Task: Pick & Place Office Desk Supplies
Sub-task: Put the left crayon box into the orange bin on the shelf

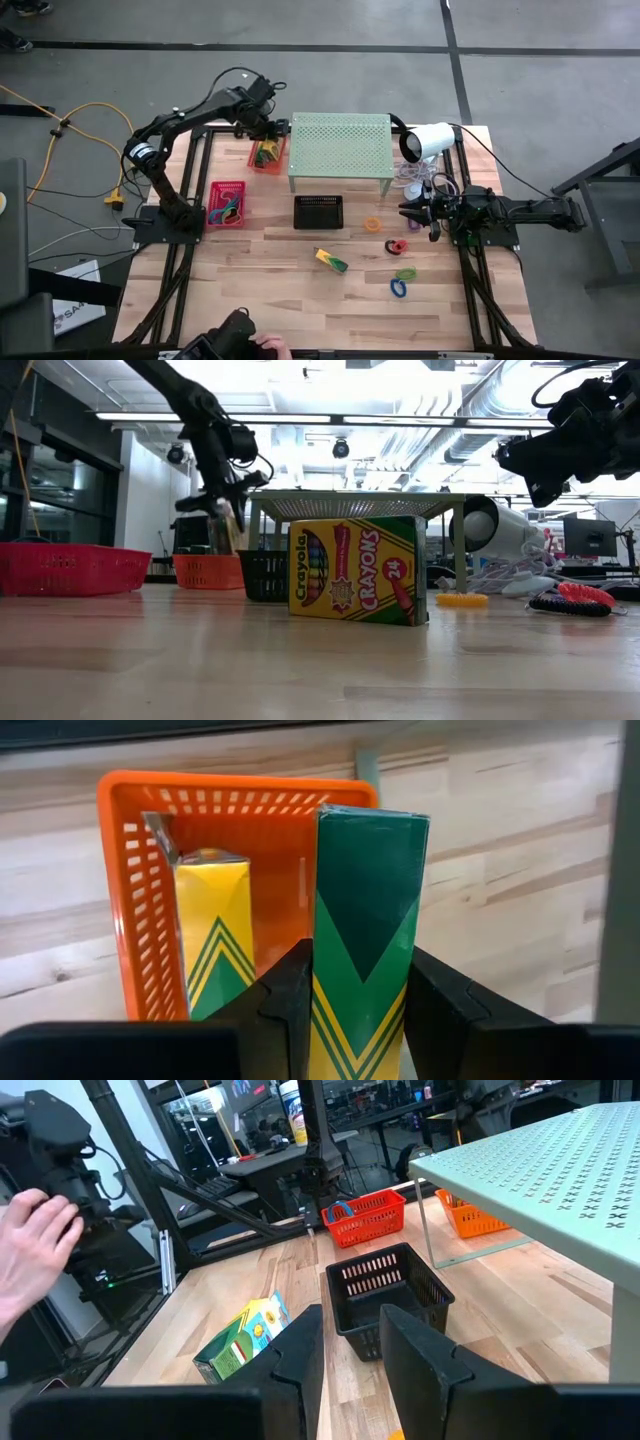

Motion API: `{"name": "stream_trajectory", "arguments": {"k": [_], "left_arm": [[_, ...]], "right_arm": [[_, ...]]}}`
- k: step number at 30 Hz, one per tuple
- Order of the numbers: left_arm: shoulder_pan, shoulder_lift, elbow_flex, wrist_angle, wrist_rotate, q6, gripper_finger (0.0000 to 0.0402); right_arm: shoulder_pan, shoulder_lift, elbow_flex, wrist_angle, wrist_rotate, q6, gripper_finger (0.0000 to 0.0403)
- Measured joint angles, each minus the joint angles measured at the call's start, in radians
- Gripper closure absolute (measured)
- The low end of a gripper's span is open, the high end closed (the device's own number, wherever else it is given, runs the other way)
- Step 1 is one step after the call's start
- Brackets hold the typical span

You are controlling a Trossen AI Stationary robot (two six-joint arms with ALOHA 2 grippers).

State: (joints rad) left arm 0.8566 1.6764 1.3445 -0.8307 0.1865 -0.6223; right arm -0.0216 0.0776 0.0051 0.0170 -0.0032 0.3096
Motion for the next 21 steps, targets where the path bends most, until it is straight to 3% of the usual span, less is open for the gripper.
{"name": "stream_trajectory", "arguments": {"k": [12, 21], "left_arm": [[-0.034, 0.007, -0.013, 0.011, -0.085, -0.038, 0.0291], [-0.056, 0.007, -0.034, 0.028, -0.09, -0.059, 0.029]], "right_arm": [[0.0, 0.0, 0.0, 0.0, 0.0, 0.0, 0.0313], [0.0, 0.0, 0.0, 0.0, 0.0, 0.0, 0.0313]]}}
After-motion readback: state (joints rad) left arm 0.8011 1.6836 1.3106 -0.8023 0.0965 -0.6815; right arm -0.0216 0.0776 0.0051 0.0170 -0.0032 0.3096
